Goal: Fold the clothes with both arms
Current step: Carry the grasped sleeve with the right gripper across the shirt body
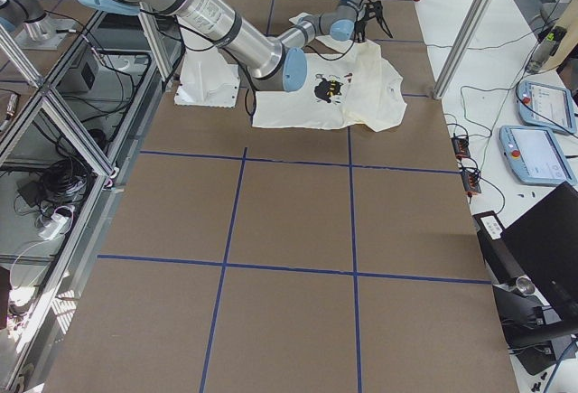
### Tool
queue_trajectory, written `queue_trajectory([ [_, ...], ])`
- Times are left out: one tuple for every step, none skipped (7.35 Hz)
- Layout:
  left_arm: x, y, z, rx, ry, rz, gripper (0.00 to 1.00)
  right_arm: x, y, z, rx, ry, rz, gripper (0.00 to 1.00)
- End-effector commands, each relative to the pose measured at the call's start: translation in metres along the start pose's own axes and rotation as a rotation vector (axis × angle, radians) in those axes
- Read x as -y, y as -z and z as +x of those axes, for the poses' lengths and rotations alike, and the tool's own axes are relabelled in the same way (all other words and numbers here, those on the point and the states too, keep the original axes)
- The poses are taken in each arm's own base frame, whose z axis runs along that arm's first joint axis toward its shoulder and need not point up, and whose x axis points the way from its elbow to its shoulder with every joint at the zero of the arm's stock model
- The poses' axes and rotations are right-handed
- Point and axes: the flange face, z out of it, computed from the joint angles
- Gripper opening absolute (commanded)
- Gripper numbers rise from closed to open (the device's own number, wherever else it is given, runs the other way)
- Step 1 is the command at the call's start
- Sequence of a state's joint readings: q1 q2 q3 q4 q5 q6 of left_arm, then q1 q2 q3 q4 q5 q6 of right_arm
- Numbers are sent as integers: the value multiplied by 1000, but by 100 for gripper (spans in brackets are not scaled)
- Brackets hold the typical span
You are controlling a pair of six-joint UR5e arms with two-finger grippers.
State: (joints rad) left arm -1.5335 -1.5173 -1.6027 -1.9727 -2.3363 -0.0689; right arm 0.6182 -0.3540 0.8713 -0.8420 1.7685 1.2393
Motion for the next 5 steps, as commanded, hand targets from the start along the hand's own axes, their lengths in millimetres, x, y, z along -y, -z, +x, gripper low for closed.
queue_trajectory([
  [0, -1, 0, 0, 0, -2, 100, -4, 3, -7, 88, 16, 37, 0],
  [1, -1, 0, 0, -1, -1, 100, -9, 3, -10, 118, 23, 45, 0],
  [1, 0, 0, 0, -1, -1, 100, -19, 1, -15, 146, 33, 60, 5],
  [1, 0, 0, 0, -1, -1, 100, -38, -4, -28, 154, 36, 94, 99],
  [1, 1, 2, -1, -2, 3, 100, -53, 0, -51, 194, 46, 97, 100],
])
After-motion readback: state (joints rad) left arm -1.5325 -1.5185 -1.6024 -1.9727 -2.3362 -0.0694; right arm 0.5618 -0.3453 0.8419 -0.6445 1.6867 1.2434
